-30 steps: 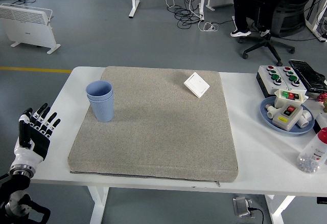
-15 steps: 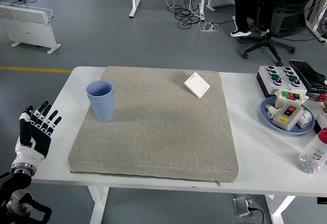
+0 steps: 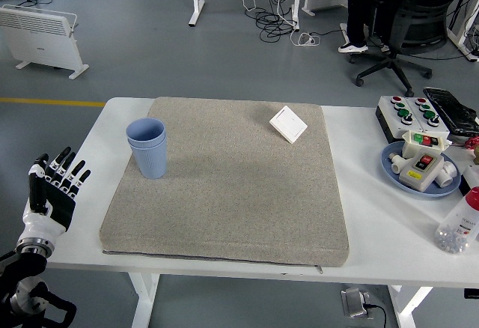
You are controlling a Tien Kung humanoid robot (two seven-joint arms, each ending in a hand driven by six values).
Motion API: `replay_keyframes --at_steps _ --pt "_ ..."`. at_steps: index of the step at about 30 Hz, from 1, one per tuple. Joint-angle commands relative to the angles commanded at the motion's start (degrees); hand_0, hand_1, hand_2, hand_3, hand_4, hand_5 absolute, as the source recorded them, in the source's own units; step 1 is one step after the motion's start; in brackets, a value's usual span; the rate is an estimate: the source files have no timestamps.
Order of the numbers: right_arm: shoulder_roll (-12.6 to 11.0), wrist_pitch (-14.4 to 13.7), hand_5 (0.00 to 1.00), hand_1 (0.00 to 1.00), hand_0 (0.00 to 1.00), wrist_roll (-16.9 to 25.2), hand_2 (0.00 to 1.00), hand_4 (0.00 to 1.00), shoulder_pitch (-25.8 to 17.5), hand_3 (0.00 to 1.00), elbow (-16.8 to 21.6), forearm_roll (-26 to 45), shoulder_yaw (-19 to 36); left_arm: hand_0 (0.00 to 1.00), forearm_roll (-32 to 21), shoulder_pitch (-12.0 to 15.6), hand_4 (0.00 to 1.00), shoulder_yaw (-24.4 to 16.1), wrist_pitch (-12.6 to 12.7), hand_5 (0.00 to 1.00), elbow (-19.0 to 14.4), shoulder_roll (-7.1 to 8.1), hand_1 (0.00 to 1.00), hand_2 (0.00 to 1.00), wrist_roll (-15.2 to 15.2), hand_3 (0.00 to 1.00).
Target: Push cup pick cup insert cup
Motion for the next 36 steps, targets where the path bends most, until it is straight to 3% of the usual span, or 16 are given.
replay_keyframes --at_steps 29,30,36 --pt "0.05 0.14 0.490 0.675 0.766 0.07 0.715 0.117 0.14 0.569 0.00 0.53 -0.32 0.905 0.53 -0.36 0.573 1.28 -0.96 0.998 0.42 0.00 0.923 0.989 -0.23 0.874" --pt "0.03 0.16 0.489 0.675 0.766 0.09 0.713 0.117 0.16 0.569 0.00 0.57 -0.36 0.926 0.68 -0.38 0.579 1.29 -0.94 0.998 0.49 0.00 0.931 0.997 -0.19 0.916" --pt "0.03 0.21 0.490 0.675 0.766 0.13 0.714 0.117 0.19 0.569 0.00 0.67 -0.42 0.935 1.16 -0.44 0.583 1.35 -1.14 0.998 0.72 0.00 0.935 0.998 0.01 0.950"
